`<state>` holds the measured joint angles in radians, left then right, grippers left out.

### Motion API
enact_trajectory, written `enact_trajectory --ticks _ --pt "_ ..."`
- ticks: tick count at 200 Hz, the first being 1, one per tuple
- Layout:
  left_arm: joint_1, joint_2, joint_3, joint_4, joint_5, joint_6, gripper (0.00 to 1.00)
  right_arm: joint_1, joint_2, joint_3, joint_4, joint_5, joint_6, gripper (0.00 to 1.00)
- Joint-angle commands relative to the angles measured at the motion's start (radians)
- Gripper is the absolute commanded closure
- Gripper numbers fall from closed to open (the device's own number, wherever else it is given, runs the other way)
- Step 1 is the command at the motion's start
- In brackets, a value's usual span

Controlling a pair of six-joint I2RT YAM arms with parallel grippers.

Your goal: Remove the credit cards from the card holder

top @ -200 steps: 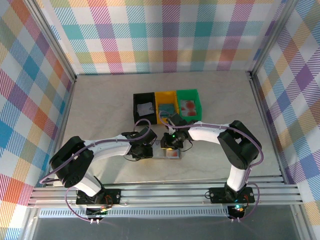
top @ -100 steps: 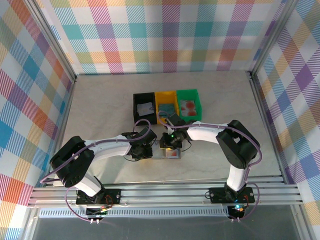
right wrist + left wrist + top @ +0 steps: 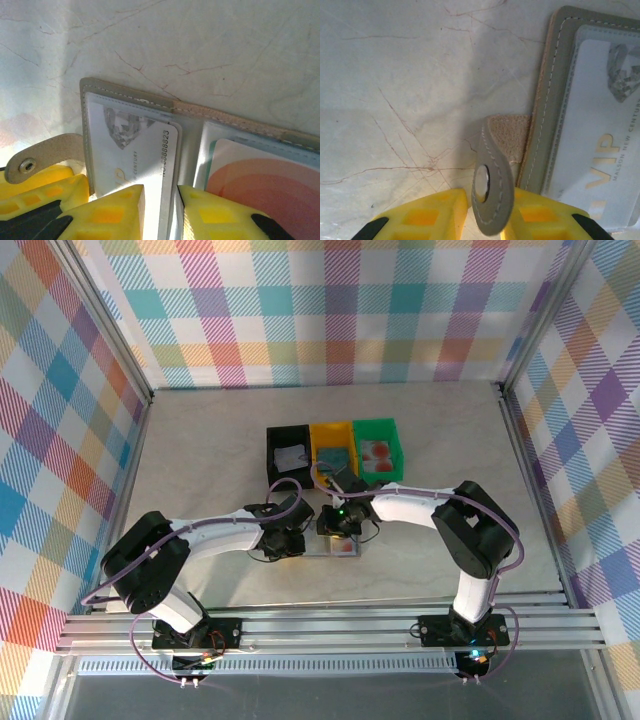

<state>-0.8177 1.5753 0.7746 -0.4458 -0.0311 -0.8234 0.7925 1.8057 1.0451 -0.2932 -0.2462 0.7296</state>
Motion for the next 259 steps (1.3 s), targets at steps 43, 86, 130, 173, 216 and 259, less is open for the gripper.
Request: enact_trajectory --ticks 43,86,130,173,216,259 --pt "-0.033 0.139 -0.094 0.067 0.093 -0.026 0.76 0.006 -0.004 0.05 -0.05 0.02 0.031 0.76" --pt "-0.034 0.142 -0.094 0.07 0.092 -0.024 0.77 0.007 0.029 0.065 -0.05 0.029 0.03 0.76" --pt "-0.034 0.152 -0.103 0.088 0.098 -0.026 0.78 0.007 0.041 0.065 -0.058 0.062 0.021 0.75" --pt "-0.034 0.149 -0.1 0.087 0.1 -0.022 0.78 0.007 0.073 0.089 -0.075 0.073 0.008 0.75" --pt "-0.034 0.17 -0.106 0.109 0.106 -0.021 0.79 0.006 0.081 0.08 -0.05 0.056 0.001 0.76" --pt "-0.034 0.186 -0.103 0.122 0.109 -0.017 0.8 0.012 0.063 0.058 -0.005 0.019 -0.013 0.76"
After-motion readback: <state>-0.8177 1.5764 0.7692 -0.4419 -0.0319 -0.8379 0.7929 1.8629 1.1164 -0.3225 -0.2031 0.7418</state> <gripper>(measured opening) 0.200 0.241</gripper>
